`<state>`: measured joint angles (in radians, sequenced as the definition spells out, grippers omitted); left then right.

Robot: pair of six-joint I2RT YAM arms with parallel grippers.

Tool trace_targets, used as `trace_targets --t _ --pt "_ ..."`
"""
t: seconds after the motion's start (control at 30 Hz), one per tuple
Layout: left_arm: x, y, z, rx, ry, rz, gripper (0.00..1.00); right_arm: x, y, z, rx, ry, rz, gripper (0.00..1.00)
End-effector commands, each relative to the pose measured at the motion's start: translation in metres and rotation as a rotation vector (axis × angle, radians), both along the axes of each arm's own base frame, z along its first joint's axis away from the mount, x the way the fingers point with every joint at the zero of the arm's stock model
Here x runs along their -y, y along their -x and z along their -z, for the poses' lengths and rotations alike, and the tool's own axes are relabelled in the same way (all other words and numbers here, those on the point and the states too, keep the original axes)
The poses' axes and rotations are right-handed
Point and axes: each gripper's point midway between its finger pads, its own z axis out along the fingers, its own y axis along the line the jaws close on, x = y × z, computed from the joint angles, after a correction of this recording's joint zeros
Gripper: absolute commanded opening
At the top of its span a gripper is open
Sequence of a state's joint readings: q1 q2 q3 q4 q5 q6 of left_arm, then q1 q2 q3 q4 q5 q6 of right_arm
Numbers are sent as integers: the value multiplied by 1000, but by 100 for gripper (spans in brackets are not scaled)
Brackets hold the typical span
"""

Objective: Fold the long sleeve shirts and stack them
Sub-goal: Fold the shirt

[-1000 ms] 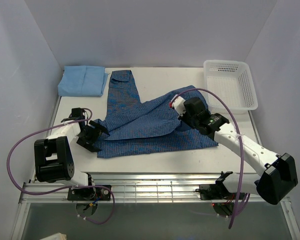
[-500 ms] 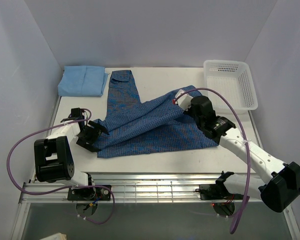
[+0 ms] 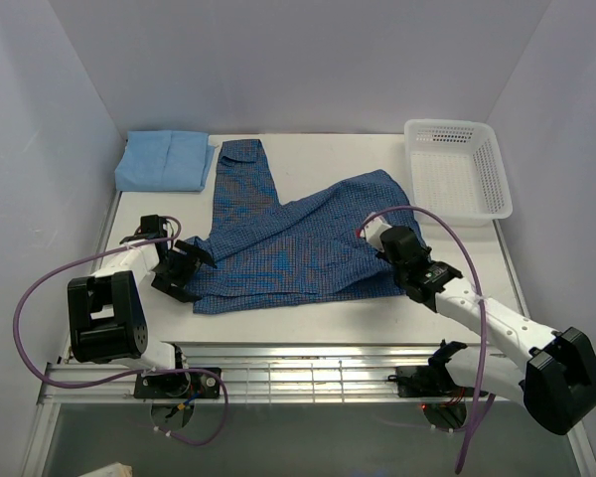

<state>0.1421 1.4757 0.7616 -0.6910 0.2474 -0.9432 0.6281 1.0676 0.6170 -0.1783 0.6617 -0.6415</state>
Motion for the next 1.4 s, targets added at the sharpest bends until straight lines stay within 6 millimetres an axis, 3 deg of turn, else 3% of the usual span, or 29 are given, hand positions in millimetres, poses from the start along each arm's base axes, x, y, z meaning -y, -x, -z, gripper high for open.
trace_targets --t 0.0,0.13,0.3,0.37,0.47,0.5,0.57,0.73,0.93,1.23,1.37 --pt "-12 -4 11 19 -64 1 98 4 3 -7 40 -134 123 38" --pt "-13 -6 9 26 -64 4 98 4 15 -11 52 -267 178 45" --pt "-13 -9 4 42 -67 19 98 -8 14 -44 128 -517 251 88" --pt "-13 -11 3 49 -70 27 98 -18 16 -46 109 -682 316 94" --pt "-13 -13 2 55 -68 40 98 -47 19 -37 -31 -860 314 96" --pt "-13 -12 3 53 -66 44 98 -46 16 -38 -39 -888 347 96" --pt "-12 -11 3 53 -66 56 98 -51 17 -23 -123 -935 418 96" --pt "-12 -12 3 55 -64 66 98 -15 22 27 -277 -956 706 92" --pt "-12 -15 2 63 -67 73 98 -29 25 44 -420 -1051 655 86" --pt "-12 -15 4 54 -63 74 98 -20 25 80 -453 -1035 724 79" --pt "-12 -15 4 52 -60 75 98 -29 17 88 -483 -1060 690 73"
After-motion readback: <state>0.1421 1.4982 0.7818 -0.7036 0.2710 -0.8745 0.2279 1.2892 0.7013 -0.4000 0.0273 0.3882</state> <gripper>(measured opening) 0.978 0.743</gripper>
